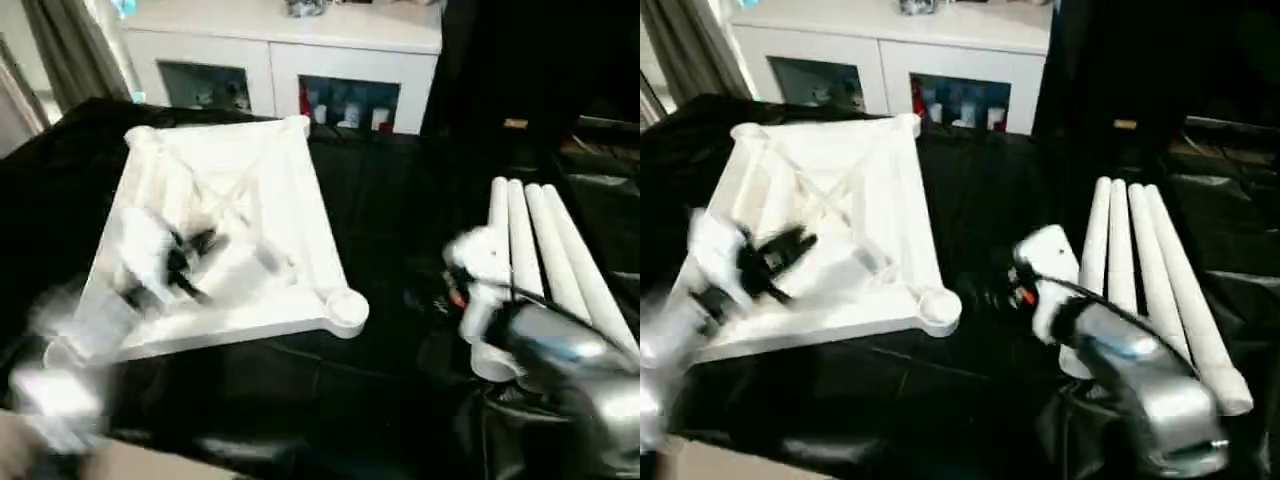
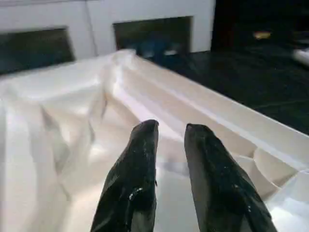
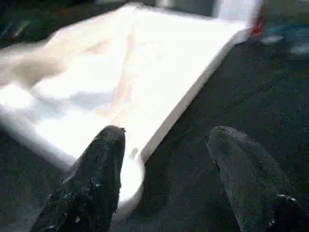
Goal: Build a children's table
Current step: Rotate table base
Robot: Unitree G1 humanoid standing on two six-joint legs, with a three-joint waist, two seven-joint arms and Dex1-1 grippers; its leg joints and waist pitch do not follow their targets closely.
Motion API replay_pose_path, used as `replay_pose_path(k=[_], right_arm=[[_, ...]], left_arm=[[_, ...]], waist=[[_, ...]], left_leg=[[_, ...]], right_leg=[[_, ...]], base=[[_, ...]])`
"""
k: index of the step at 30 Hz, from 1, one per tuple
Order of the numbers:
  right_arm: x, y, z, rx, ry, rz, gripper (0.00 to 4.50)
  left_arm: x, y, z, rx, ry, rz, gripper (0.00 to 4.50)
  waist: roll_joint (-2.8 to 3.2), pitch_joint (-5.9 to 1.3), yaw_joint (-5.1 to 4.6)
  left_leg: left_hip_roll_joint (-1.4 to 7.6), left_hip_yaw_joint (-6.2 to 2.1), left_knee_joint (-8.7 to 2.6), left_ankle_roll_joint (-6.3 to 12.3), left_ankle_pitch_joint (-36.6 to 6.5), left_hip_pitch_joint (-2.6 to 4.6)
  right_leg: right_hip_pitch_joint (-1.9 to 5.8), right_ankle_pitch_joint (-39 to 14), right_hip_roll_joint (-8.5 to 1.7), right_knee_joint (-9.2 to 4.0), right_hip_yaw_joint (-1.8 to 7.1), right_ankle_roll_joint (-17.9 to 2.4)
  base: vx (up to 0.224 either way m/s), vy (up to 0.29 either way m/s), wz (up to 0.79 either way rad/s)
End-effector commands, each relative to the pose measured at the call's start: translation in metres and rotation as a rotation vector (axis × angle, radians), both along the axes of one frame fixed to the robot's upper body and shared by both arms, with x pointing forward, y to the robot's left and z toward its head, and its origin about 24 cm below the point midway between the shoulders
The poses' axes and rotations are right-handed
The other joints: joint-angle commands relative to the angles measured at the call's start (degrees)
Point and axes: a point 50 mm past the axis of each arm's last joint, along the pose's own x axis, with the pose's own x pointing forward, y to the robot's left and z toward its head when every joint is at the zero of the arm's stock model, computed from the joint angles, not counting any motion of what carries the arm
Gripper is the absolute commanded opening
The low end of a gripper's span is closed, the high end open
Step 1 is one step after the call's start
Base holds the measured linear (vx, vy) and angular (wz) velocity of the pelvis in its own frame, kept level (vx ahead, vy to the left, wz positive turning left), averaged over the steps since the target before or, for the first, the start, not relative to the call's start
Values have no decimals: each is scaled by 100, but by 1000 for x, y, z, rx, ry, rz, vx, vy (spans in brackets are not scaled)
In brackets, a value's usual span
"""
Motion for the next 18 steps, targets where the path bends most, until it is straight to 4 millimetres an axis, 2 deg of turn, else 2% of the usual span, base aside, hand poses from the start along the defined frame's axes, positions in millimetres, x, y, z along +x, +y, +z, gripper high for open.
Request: replay_pose_path(k=[1,2,3,4,5,6,7,8,9,10,11,12,13,14,15,16,17,18], right_arm=[[6,-9,0,7,-37,-141,303],[10,-15,-2,83,-37,-269,303],[11,-18,-1,111,-34,-310,303],[11,-19,2,119,-35,-321,303],[11,-19,2,120,-35,-323,303],[13,-16,7,112,-49,-324,303],[15,-15,11,100,-67,-336,303],[16,-14,13,115,-74,-354,303],[16,-14,13,115,-74,-354,303],[18,-14,13,131,-76,-384,303],[18,-14,13,131,-77,-388,303],[21,-12,9,120,-71,-396,303],[21,-11,9,117,-71,-398,303],[24,-11,7,108,-67,-401,303],[26,-11,8,106,-66,-403,303],[27,-11,8,97,-67,-405,303],[28,-12,8,90,-65,-408,303],[28,-13,8,89,-65,-409,303]], left_arm=[[-1,-9,18,7,-108,94,116],[2,-26,21,-38,-122,89,116],[3,-34,24,-42,-125,83,116],[6,-37,27,-61,-121,90,116],[6,-38,27,-64,-120,91,116],[12,-44,32,-86,-134,105,116],[16,-48,31,-70,-137,128,116],[18,-47,31,-1,-151,171,116],[18,-47,31,-1,-151,171,116],[19,-48,30,39,-151,203,116],[19,-48,30,45,-150,208,116],[20,-46,34,29,-146,257,116],[20,-46,34,26,-145,263,116],[21,-46,38,16,-150,296,116],[22,-46,40,10,-150,317,116],[23,-48,40,13,-150,325,116],[24,-51,39,7,-142,318,116],[24,-51,39,7,-141,317,116]], waist=[[89,-323,-36],[55,-313,-38],[-26,-335,37],[-61,-346,80],[-34,-375,64],[-131,-319,177],[-281,-281,246],[-223,-306,367],[-210,-266,288],[-134,-330,112],[19,-397,-7],[86,-413,-205],[186,-431,-223],[206,-423,-380],[285,-455,-469],[299,-470,-489],[290,-495,-457],[260,-497,-437]], left_leg=[[229,-23,-454,-162,-988,123],[198,3,-451,-158,-1000,96],[110,66,-366,222,-1003,34],[86,68,-308,435,-876,-18],[123,268,-83,207,-984,238],[33,201,78,144,-1248,115],[-82,48,340,283,-1199,-135],[-43,-173,476,305,-1043,-174],[-65,-243,309,245,-919,-163],[-103,-223,-265,335,-231,-79],[59,-254,-332,342,2,261],[195,-476,-447,445,-147,279],[226,-504,-442,110,-105,298],[440,-656,-524,-515,335,340],[748,-833,-583,-707,944,424],[1003,-952,-588,-206,1600,405],[1098,-971,-565,101,1790,433],[1104,-926,-540,999,1929,374]], right_leg=[[107,-110,-305,-446,142,-1098],[113,-105,-317,-462,155,-1064],[182,-428,-501,-561,289,-1011],[234,-515,-599,-609,358,-972],[12,-884,-482,-692,679,-883],[152,-1624,-551,-810,1058,-762],[351,-2111,-735,-923,1451,-560],[351,-2090,-763,-955,1771,-476],[288,-1810,-459,-863,1698,-444],[160,-559,222,-478,1035,-270],[-155,-140,387,-267,710,-242],[-157,77,202,-70,354,-424],[-142,221,147,-57,263,-479],[-105,482,96,-11,60,-503],[-187,281,21,121,-110,-490],[-244,-25,-87,246,-183,-402],[-314,-150,-129,303,-213,-410],[-312,-265,-204,334,-211,-517]], base=[[0,0,0],[0,0,0],[0,0,0],[0,0,0],[0,0,0],[-26,86,-35],[-26,86,-35],[-3,156,-56],[-2,214,-64],[-2,214,-64],[29,214,-49],[23,180,-12],[23,180,-12],[-10,144,-1],[-16,74,-1],[-16,74,-1],[0,0,0],[-52,-68,4]])
